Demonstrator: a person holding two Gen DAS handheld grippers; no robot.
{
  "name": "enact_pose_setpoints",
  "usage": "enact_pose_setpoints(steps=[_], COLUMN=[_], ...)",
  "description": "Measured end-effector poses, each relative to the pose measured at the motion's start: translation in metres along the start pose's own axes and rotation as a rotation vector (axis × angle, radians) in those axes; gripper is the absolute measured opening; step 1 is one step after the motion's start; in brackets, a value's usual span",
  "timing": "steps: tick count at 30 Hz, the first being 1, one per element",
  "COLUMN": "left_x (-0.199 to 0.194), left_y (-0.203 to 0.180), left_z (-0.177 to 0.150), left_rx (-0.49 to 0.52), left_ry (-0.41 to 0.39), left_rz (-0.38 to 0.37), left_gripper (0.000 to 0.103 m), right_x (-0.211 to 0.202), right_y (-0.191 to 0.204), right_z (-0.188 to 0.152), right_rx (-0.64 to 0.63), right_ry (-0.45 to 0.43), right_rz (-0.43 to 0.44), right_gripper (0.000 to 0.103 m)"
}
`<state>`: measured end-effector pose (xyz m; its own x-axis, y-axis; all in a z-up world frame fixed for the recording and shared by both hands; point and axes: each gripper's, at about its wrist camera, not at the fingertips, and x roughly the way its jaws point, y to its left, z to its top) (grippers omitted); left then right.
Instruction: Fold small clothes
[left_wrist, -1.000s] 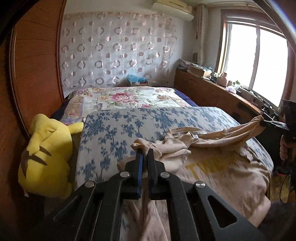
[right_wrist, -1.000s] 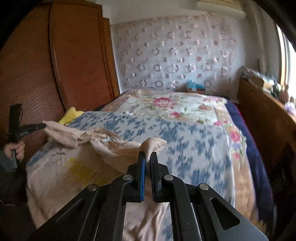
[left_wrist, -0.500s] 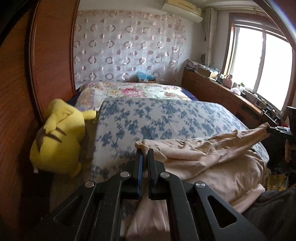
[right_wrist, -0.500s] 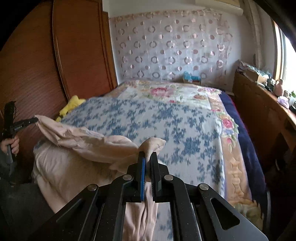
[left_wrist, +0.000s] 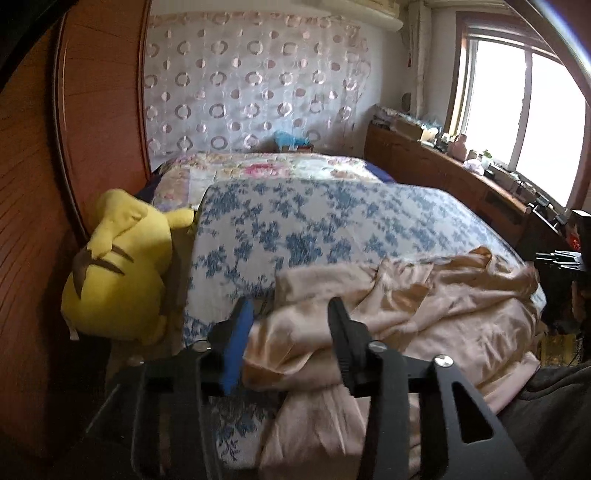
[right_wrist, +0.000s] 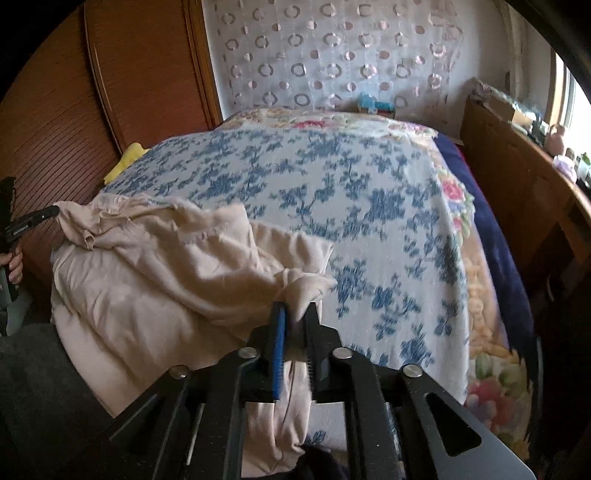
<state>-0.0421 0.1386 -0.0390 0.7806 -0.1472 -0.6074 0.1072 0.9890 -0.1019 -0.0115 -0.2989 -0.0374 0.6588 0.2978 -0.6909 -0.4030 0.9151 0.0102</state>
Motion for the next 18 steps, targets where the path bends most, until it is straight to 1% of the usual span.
enact_pose_setpoints(steps=[1,2,3,4,7,11,15,18], left_x=[0.001,0.003,0.006,0.010,0.025,0.046,0.067,0.081], left_y=[0.001,0.002,0.003,0.005,0.011,0.017,0.023,0.025], left_z=[0.003,0.007,0.010,0.013,0.022,0.030,0.037,0.039], left_rx=[0.003,0.003,0.001,-0.001,-0.004,0.000,0.000,0.004], left_ry=[-0.005,-0.010,-0.011,-0.009,0.007,0.036,0.072,0.101], left_rz=[0.002,0.006,0.009,0.009,0.008,0.026,0.043,0.040], left_gripper=[0.053,0.060,0.064,0.064,0.065,0.065,0.065,0.065], right_x=[-0.002,-0.005,-0.006,-0.007,0.001,0.027,0.055,0.070], right_y=[0.000,0.000,0.001,0.001,0.001,0.000,-0.004,-0.008], right_z=[0.003,0.008,0.011,0.016,0.025,0.035,0.031,0.033], right_rx=[-0.005,-0.010,-0.018,-0.026,-0.038,-0.034,-0.029,-0.013], right_ry=[-0.016,-0.032,-0.044,-0.055,-0.066,-0.054,-0.028,-0.004], right_rz=[-0.002,-0.006,-0.012,-0.021,-0.033,-0.028,-0.011,-0.003], right_gripper=[0.030,0.038,0.041,0.044,0.044,0.044,0.044,0.044])
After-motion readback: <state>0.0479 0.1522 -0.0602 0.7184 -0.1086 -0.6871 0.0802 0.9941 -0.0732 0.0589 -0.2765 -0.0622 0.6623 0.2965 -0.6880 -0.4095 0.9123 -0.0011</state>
